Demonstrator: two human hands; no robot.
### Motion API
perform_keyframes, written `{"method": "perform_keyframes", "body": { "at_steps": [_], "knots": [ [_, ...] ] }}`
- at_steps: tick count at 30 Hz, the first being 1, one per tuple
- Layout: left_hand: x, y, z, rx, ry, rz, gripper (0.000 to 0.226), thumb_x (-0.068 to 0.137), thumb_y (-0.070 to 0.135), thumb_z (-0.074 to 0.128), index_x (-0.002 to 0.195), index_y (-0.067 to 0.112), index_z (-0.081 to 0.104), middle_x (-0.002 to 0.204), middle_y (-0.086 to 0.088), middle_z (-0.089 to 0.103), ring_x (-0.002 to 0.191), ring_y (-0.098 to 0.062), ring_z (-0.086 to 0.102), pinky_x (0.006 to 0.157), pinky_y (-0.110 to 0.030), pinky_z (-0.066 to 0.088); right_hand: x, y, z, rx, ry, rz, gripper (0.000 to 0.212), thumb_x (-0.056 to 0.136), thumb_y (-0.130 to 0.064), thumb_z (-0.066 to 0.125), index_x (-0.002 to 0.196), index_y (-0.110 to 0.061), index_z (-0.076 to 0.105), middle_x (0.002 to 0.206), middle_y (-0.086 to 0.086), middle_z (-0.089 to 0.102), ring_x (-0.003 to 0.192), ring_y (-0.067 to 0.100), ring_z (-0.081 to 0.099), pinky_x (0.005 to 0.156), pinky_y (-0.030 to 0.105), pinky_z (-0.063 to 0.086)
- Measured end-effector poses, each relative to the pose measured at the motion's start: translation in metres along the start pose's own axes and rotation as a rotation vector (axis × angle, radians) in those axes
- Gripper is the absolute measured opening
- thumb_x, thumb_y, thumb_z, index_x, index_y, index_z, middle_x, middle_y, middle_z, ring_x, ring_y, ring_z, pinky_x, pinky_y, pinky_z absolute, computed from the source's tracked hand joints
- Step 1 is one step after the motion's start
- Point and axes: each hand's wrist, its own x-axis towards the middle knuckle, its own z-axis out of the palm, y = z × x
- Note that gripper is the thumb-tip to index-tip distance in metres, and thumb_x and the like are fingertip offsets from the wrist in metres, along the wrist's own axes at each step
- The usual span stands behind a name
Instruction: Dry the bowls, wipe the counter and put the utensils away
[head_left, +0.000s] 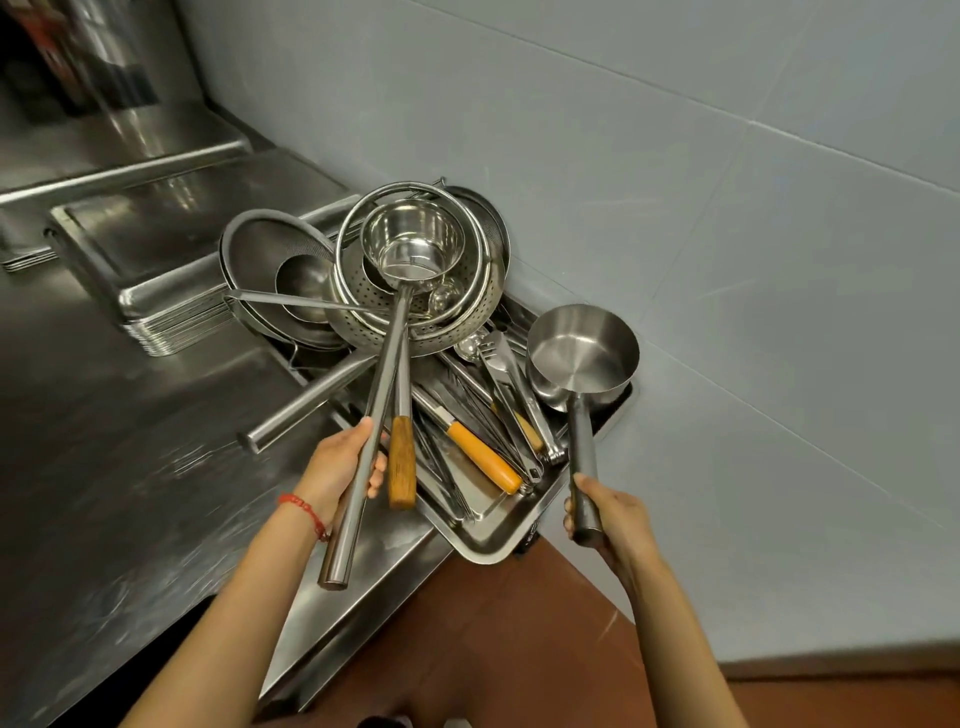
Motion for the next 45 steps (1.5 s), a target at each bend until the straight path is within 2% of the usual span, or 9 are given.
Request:
{"method": "perform_keyframes", "body": {
  "at_steps": [8,12,16,21,25,28,31,35,45],
  "knots": [
    [0.003,-0.001,-0.002,0.077,-0.015,-0.008,0.033,0.096,0.031,0.042,0.094,0.002,0.057,0.048,-0.01,0.062,0.036,-0.017,0.055,0.036,-0.023,0.049,0.004,0.015,0.022,-0.016,0.024,0.074,0.024,0.084,-0.021,0.064,0.077,0.002,0.06,0.058,0.018,0.066,0.046,0.029,0.062,0.042,0.033,0.053],
    [0.004,-0.004,-0.005,0.113,0.006,-0.025,0.029,0.095,0.031,0.046,0.095,0.005,0.058,0.053,-0.012,0.062,0.038,-0.018,0.056,0.039,-0.023,0.05,0.002,0.019,0.023,-0.21,0.093,0.007,0.029,0.084,-0.033,0.063,0.07,-0.008,0.062,0.066,0.016,0.064,0.067,0.036,0.067,0.068,0.048,0.058],
    [0.009,-0.014,-0.01,0.103,0.038,-0.069,0.023,0.094,0.028,0.049,0.086,0.008,0.056,0.052,-0.013,0.061,0.036,-0.018,0.056,0.038,-0.023,0.05,0.0,0.021,0.022,-0.28,0.109,-0.021,0.033,0.086,-0.036,0.06,0.064,-0.012,0.06,0.059,0.009,0.061,0.056,0.024,0.065,0.056,0.036,0.058],
    [0.014,-0.027,-0.017,0.119,0.047,-0.118,0.021,0.094,0.028,0.047,0.086,0.009,0.052,0.067,-0.021,0.061,0.041,-0.02,0.061,0.043,-0.027,0.055,-0.001,0.02,0.026,-0.49,0.188,-0.148,0.042,0.09,-0.037,0.053,0.054,-0.016,0.048,0.051,0.003,0.05,0.048,0.016,0.049,0.047,0.026,0.041],
    [0.012,-0.029,-0.021,0.118,0.02,-0.12,0.023,0.094,0.029,0.046,0.087,0.008,0.054,0.073,-0.019,0.064,0.055,-0.025,0.063,0.056,-0.033,0.056,-0.006,0.017,0.03,-0.585,0.251,-0.25,0.024,0.09,-0.03,0.054,0.079,-0.011,0.064,0.067,0.005,0.058,0.055,0.019,0.052,0.047,0.027,0.039],
    [0.009,-0.027,-0.022,0.366,0.103,0.027,0.025,0.093,0.029,0.048,0.097,0.007,0.06,0.085,-0.011,0.065,0.076,-0.024,0.058,0.069,-0.028,0.047,-0.01,0.014,0.031,-0.696,0.295,-0.33,0.039,0.09,-0.03,0.053,0.121,-0.005,0.057,0.11,0.016,0.061,0.076,0.017,0.053,0.061,0.025,0.038],
    [0.004,-0.019,-0.025,0.662,0.239,0.27,0.034,0.092,0.027,0.052,0.117,0.006,0.057,0.112,-0.013,0.063,0.102,-0.027,0.057,0.087,-0.031,0.04,-0.015,0.002,0.035,-0.728,0.269,-0.436,0.039,0.09,-0.03,0.053,0.121,-0.007,0.056,0.119,0.016,0.058,0.1,0.024,0.056,0.075,0.028,0.041],
    [0.0,-0.002,-0.026,0.966,0.237,0.602,0.036,0.091,0.021,0.053,0.122,0.003,0.054,0.128,-0.018,0.053,0.12,-0.033,0.045,0.101,-0.045,0.036,-0.023,-0.021,0.045,-0.771,0.257,-0.586,0.039,0.091,-0.03,0.053,0.123,-0.009,0.053,0.121,0.013,0.058,0.11,0.027,0.054,0.084,0.033,0.042],
    [-0.015,-0.009,-0.029,1.272,0.148,0.613,0.045,0.094,0.031,0.044,0.135,0.011,0.042,0.142,-0.011,0.041,0.134,-0.026,0.03,0.107,-0.044,0.025,-0.041,-0.029,0.065,-0.984,0.216,-0.706,0.042,0.092,-0.035,0.048,0.13,-0.016,0.048,0.134,0.004,0.05,0.124,0.02,0.044,0.095,0.04,0.044]
  ]
}}
